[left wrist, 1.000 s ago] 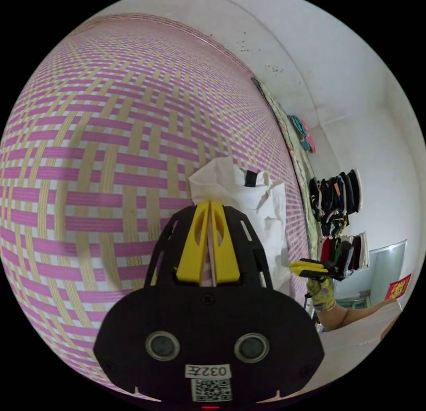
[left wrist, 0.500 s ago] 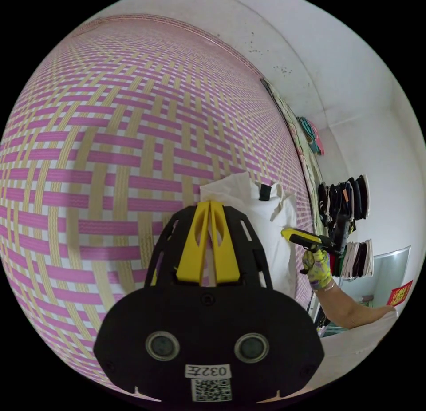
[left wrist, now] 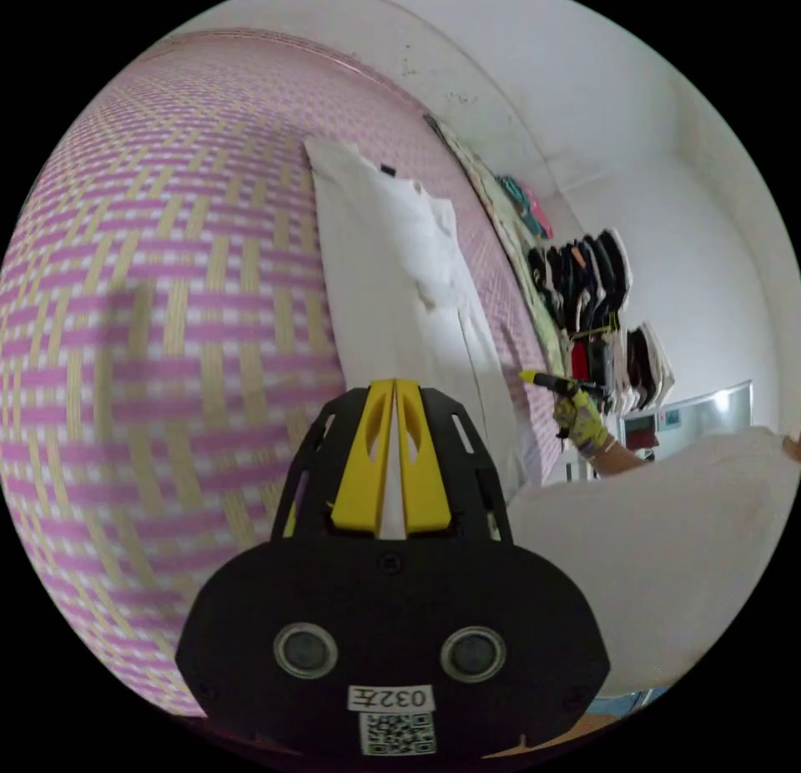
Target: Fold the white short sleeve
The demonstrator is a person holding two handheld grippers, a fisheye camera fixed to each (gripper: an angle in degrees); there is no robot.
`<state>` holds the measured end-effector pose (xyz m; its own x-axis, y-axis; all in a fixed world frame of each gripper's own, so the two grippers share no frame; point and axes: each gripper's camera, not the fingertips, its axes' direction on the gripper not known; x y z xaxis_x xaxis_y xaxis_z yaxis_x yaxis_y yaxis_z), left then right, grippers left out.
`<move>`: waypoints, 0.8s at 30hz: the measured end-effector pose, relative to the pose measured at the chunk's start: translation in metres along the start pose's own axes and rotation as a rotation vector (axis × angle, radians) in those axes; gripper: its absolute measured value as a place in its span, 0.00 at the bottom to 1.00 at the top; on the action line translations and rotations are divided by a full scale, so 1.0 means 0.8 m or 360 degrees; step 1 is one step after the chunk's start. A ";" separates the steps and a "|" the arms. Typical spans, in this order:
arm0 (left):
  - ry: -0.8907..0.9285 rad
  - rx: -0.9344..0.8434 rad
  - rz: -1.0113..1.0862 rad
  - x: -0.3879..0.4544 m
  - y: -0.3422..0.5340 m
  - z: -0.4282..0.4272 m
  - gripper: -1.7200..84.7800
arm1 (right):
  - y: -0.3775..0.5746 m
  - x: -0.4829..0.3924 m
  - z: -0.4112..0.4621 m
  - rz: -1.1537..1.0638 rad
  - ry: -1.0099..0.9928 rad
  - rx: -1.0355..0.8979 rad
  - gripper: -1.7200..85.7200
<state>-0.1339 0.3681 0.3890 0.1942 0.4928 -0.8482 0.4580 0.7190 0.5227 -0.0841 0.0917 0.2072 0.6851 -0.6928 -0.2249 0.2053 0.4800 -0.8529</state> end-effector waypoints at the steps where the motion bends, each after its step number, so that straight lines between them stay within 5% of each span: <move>1: -0.0038 -0.0073 0.0026 0.028 0.043 0.003 0.01 | 0.035 -0.008 0.002 -0.0014 0.0001 -0.0015 0.01; 10: -0.0697 -0.0306 0.0278 0.175 0.218 0.033 0.01 | 0.175 -0.125 0.072 -0.0695 0.0213 -0.0196 0.01; 19: -0.0660 -0.0204 0.0428 0.178 0.283 0.004 0.01 | 0.216 -0.165 0.138 -0.1041 0.0248 -0.0342 0.01; 24: -0.0566 -0.0190 0.0212 0.152 0.309 -0.018 0.01 | 0.233 -0.148 0.122 -0.0959 0.0220 -0.0262 0.01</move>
<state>-0.0096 0.6127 0.4165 0.5431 0.3999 -0.7383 0.3089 0.7225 0.6185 -0.0586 0.3156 0.1205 0.3844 -0.8836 0.2674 0.4087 -0.0968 -0.9075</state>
